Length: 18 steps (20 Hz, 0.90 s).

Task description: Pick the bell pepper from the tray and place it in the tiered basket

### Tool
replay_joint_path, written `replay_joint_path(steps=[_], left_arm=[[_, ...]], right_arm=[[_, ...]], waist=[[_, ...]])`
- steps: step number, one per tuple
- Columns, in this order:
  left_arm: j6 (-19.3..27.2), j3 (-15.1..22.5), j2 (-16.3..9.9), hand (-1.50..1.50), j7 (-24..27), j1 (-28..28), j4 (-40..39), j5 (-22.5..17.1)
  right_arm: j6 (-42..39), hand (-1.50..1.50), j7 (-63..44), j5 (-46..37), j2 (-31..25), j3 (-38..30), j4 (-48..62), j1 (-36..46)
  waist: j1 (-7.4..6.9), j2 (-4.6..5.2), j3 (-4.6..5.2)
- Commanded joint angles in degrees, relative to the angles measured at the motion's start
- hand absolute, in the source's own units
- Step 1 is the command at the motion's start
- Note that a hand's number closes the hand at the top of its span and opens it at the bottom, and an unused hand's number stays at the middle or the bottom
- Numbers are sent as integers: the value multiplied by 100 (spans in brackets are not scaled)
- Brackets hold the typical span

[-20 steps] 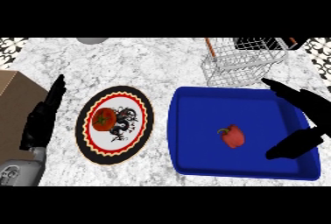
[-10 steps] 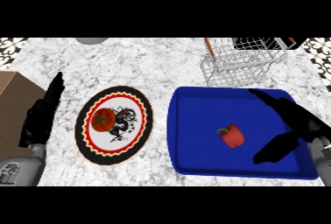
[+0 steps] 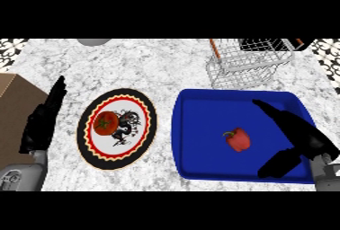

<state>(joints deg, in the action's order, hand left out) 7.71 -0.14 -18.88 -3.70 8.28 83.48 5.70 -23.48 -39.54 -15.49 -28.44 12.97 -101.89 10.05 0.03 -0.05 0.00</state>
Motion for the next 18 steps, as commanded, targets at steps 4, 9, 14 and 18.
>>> replay_joint_path(steps=[4,9,14,18], left_arm=[[-55,-80,184,0,-112,-326,448,221],[-324,-419,149,0,151,-131,-24,228],[-172,-291,399,0,-109,475,-443,431],[-290,-317,529,0,61,-65,17,479]], right_arm=[[-18,-150,418,-849,315,-83,62,-150],[-282,-150,220,-1071,681,-132,-72,-286],[-160,-150,1,-1457,985,254,-343,-723],[-353,-150,492,-1502,1006,-355,459,-278]], waist=[[-16,-1,0],[-4,2,1],[38,2,1],[-3,4,0]])
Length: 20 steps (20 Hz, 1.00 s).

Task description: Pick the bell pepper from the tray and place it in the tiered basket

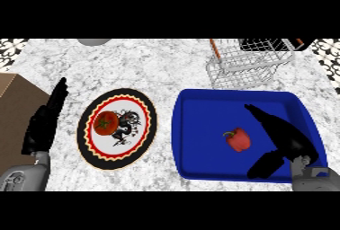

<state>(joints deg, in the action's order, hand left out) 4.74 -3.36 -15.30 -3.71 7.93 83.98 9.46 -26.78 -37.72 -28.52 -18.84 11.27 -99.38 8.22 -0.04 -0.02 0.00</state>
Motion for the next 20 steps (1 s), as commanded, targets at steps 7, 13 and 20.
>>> replay_joint_path(steps=[7,13,20], left_arm=[[-59,-24,170,0,-324,-197,595,265],[-438,-351,71,0,10,-318,367,26],[-492,-395,99,0,141,-335,395,73]], right_arm=[[246,-150,561,-687,584,82,833,57],[-85,-150,600,-623,712,-177,922,262],[-200,150,930,-784,871,-97,1862,431]], waist=[[-14,-1,-1],[-8,0,0],[-22,1,0]])
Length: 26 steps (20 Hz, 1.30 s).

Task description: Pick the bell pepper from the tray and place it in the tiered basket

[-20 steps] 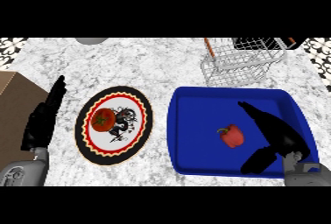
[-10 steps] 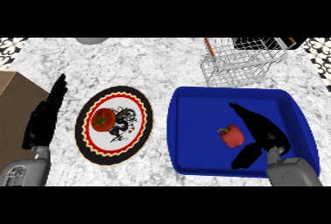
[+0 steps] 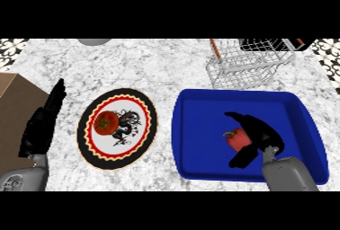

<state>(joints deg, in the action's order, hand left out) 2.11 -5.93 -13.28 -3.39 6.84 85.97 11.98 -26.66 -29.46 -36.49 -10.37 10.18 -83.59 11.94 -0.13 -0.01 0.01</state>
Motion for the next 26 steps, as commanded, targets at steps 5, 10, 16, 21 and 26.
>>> replay_joint_path(steps=[5,10,16,21,26], left_arm=[[-90,-40,4,0,-100,-15,88,-29],[-155,-73,33,0,-42,-154,295,-8],[-55,-100,112,0,-83,110,-60,96],[-75,-24,140,0,102,85,-227,141],[-209,-51,12,0,-158,371,-211,103]], right_arm=[[-320,150,597,-554,-276,703,-82,143],[121,150,952,-452,17,332,117,-239],[-16,150,701,-15,174,-137,-572,-382],[1031,150,-879,-554,1011,1768,-848,470],[2761,150,-1788,-465,1029,3105,-1164,923]], waist=[[-2,-5,0],[1,-5,-2],[32,-7,-1],[-130,-12,5],[-159,-23,-1]])
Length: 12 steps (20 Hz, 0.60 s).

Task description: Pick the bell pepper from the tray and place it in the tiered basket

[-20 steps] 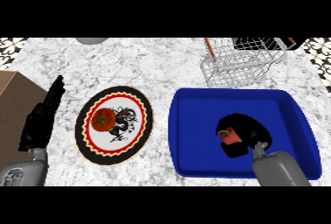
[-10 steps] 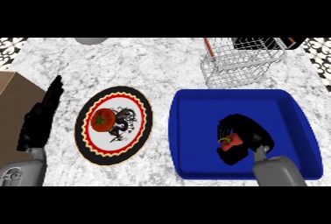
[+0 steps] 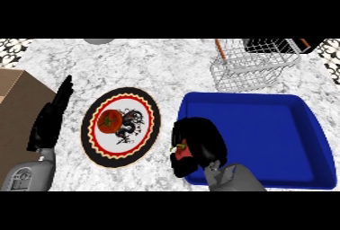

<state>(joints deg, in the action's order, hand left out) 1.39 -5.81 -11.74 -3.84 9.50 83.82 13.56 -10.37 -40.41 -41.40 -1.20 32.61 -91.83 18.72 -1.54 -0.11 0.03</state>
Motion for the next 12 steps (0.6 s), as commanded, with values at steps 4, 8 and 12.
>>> replay_joint_path(steps=[4,8,12], left_arm=[[-277,-311,-329,0,59,20,-63,-259],[-155,-276,-188,0,-37,176,-144,-215],[-50,-83,-23,0,-254,14,165,-69]], right_arm=[[1968,150,-1095,-621,117,764,-677,1010],[2077,150,-1847,-1075,119,804,-990,1847],[1327,150,-2099,-1282,119,-25,-1044,2679]], waist=[[48,-21,2],[125,-16,2],[154,-15,0]])
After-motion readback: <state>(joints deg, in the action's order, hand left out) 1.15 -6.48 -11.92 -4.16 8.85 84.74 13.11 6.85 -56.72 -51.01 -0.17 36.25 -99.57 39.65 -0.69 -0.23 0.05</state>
